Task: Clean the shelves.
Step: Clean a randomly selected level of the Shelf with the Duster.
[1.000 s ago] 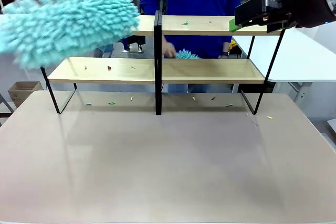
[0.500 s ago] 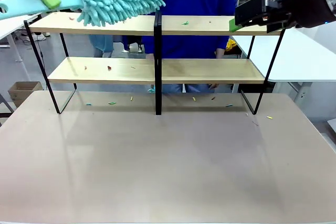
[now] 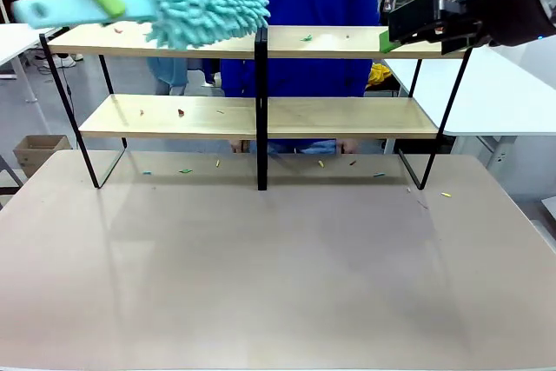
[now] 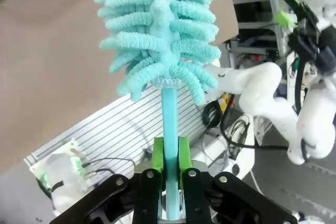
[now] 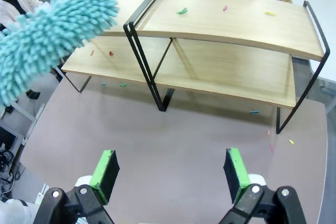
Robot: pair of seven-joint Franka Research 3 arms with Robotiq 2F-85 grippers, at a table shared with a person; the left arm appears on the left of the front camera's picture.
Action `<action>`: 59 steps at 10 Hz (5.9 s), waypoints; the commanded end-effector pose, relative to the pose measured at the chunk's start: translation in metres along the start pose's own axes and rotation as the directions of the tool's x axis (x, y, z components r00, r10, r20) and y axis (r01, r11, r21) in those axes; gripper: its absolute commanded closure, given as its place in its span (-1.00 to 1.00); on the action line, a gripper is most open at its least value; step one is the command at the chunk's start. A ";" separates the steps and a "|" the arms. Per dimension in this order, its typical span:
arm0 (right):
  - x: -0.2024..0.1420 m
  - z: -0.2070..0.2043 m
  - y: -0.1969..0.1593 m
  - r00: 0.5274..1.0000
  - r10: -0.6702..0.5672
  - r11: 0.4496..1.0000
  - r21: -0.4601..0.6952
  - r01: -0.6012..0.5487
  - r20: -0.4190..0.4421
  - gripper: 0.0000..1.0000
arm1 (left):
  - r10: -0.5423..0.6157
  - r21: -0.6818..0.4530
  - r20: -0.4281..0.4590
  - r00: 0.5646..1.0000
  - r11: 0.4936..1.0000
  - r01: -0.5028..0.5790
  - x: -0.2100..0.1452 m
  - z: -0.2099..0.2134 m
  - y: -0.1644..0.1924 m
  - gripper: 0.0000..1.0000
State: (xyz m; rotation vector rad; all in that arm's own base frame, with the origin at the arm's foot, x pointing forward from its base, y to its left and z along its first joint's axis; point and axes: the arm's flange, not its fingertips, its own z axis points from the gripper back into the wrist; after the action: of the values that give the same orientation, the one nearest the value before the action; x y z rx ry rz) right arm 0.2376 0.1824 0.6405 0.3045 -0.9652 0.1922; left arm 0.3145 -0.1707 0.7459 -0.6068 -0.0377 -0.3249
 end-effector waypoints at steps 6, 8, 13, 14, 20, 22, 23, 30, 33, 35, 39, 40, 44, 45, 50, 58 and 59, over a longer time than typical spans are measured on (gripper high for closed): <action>0.000 0.000 0.000 1.000 -0.002 1.000 -0.001 0.002 0.002 -1.00 | 0.122 0.161 0.191 0.974 0.975 -0.154 0.112 -0.044 -0.079 0.75; 0.000 0.000 0.000 1.000 -0.002 1.000 -0.001 0.002 0.002 -1.00 | 0.074 0.187 0.176 0.982 0.976 -0.107 0.132 -0.064 -0.087 0.75; 0.000 0.000 0.000 1.000 -0.002 1.000 -0.001 0.002 0.002 -1.00 | 0.039 0.300 0.117 0.992 0.951 -0.073 0.156 -0.117 -0.102 0.75; 0.000 0.000 0.000 1.000 -0.002 1.000 -0.001 0.002 0.002 -1.00 | 0.055 0.298 0.130 0.990 0.950 -0.092 0.160 -0.123 -0.105 0.75; 0.000 0.000 0.000 1.000 -0.002 1.000 -0.001 0.002 0.002 -1.00 | 0.117 0.301 0.093 0.989 0.943 -0.140 0.190 -0.153 -0.112 0.75; 0.000 0.000 0.000 1.000 -0.002 1.000 -0.001 0.002 0.002 -1.00 | 0.091 0.220 0.008 0.996 0.971 -0.091 0.194 -0.157 -0.115 0.75; 0.000 0.000 0.000 1.000 -0.002 1.000 -0.001 0.002 0.002 -1.00 | 0.082 0.192 -0.022 0.996 0.978 -0.076 0.197 -0.158 -0.116 0.75; 0.000 0.000 0.000 1.000 -0.002 1.000 -0.001 0.002 0.002 -1.00 | -0.024 0.106 -0.121 0.992 0.994 0.037 0.242 -0.179 -0.147 0.75; 0.000 0.000 0.000 1.000 -0.002 1.000 -0.001 0.002 0.002 -1.00 | -0.030 0.055 -0.129 0.991 0.998 0.037 0.252 -0.179 -0.151 0.75; 0.000 0.000 0.000 1.000 -0.002 1.000 -0.001 0.002 0.002 -1.00 | -0.082 0.028 -0.160 0.984 0.996 0.088 0.253 -0.175 -0.150 0.75; 0.000 0.000 0.000 1.000 -0.002 1.000 -0.001 0.002 0.002 -1.00 | -0.202 -0.035 -0.302 0.931 0.979 0.201 0.257 -0.178 -0.149 0.75; 0.000 0.000 0.000 1.000 -0.002 1.000 -0.001 0.002 0.002 -1.00 | -0.271 -0.072 -0.361 0.892 0.962 0.263 0.256 -0.174 -0.146 0.75; 0.000 0.000 0.000 1.000 -0.002 1.000 -0.001 0.002 0.002 -1.00 | -0.491 -0.330 -0.407 0.770 0.865 0.377 0.249 -0.117 -0.107 0.75; 0.000 0.000 0.000 1.000 -0.002 1.000 -0.001 0.002 0.002 -1.00 | -0.480 -0.327 -0.381 0.790 0.869 0.370 0.247 -0.106 -0.097 0.75; 0.000 0.000 0.000 1.000 -0.002 1.000 -0.001 0.002 0.002 -1.00 | -0.379 -0.239 -0.309 0.872 0.918 0.315 0.235 -0.065 -0.046 0.75; 0.000 0.000 0.000 1.000 -0.002 1.000 -0.001 0.002 0.002 -1.00 | 0.002 -0.126 0.002 1.000 0.992 -0.001 0.213 0.099 0.078 0.75; 0.000 0.000 0.000 1.000 -0.002 1.000 -0.001 0.002 0.002 -1.00 | 0.002 -0.126 0.002 1.000 0.992 -0.001 0.213 0.099 0.078 0.75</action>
State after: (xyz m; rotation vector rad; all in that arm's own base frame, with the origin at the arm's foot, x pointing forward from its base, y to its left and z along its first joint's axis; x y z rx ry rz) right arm 0.2378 0.1821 0.6405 0.3046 -0.9649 0.1915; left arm 0.5432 -0.1121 0.8122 -0.7270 -0.0021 -0.3143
